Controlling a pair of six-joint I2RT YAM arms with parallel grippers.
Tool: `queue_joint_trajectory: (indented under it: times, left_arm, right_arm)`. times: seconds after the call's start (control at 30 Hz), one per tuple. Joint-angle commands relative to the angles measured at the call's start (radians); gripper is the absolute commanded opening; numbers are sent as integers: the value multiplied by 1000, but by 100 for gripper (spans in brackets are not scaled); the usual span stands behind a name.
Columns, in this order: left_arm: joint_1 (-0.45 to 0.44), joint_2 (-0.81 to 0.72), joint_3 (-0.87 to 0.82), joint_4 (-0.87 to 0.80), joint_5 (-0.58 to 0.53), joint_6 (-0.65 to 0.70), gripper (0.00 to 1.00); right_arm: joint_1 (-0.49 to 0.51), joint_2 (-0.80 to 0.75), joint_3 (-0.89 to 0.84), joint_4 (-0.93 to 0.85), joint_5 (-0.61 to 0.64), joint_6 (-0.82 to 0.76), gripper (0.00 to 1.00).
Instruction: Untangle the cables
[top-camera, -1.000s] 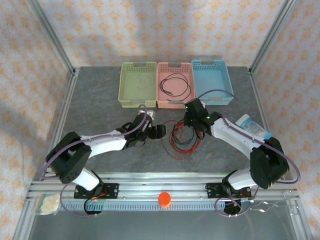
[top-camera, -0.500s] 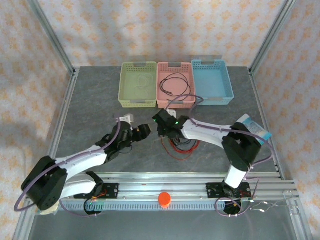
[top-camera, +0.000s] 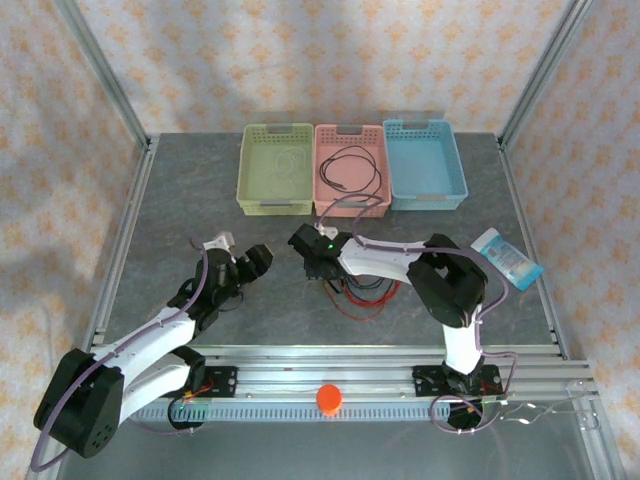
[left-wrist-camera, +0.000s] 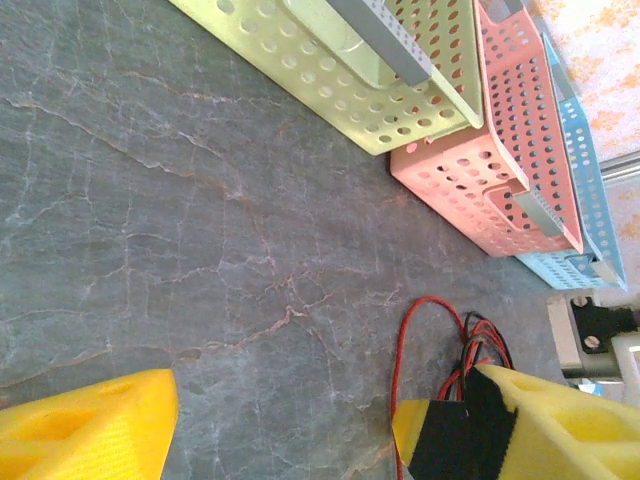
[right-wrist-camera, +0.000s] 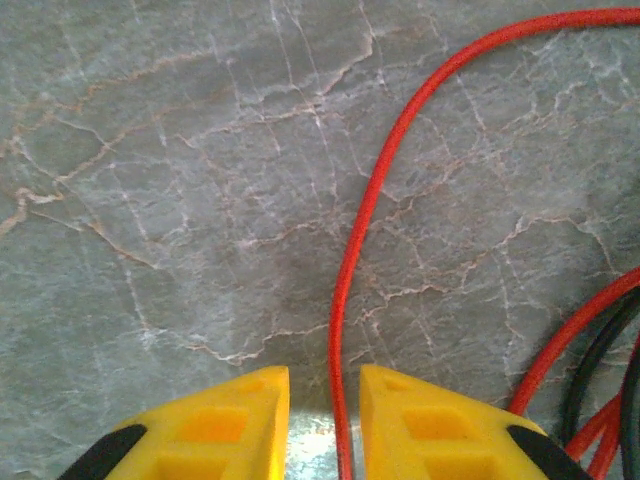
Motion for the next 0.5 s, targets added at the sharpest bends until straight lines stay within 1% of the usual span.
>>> queue_joint_trajectory:
  times: [0.0,0.27,0.33,0.47]
  left_arm:
    - [7,17,-12,29,22,-10,77]
    - [7,46,8,50,39,4,77]
    - [7,55,13,57,44,10,77]
    - [7,71,31,54,48,27,77]
  right_arm:
    - [5,25,31,-42,30,-6,25]
    - [5,90,46,-66,31,-15,25]
    - [5,113,54,-78,29,-21,23]
    - [6,127,53,-78,9,-22,15]
